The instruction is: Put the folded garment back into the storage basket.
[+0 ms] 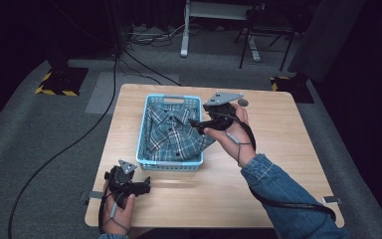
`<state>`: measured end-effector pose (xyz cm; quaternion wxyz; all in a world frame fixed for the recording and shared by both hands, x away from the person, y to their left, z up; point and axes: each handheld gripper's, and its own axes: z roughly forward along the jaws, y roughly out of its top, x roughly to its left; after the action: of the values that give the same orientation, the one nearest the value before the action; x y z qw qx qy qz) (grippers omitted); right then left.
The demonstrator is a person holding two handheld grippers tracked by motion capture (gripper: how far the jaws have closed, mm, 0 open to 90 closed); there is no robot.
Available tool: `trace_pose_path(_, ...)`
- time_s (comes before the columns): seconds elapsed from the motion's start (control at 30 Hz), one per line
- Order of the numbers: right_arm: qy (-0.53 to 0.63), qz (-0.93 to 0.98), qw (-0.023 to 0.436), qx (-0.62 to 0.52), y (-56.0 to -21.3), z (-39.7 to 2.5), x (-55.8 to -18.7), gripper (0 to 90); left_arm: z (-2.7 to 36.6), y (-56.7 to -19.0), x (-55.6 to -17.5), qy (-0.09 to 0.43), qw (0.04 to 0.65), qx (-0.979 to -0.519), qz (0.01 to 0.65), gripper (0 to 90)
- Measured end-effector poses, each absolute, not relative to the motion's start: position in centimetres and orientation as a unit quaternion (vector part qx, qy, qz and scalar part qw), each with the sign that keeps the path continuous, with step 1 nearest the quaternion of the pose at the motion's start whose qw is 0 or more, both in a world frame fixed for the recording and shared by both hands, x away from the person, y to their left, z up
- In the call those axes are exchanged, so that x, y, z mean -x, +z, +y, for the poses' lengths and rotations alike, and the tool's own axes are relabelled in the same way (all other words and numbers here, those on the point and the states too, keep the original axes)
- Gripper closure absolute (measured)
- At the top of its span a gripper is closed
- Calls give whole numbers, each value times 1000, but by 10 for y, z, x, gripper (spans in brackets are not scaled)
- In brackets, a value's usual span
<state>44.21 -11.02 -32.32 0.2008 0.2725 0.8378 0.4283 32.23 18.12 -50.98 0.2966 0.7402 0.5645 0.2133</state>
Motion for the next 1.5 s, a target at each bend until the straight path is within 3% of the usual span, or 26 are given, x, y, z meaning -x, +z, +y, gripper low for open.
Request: trace_pose_path(1.5, 446, 826, 192, -286, -299, -192, -437, 231, 181, -510, -322, 214, 296, -741, 564, 1)
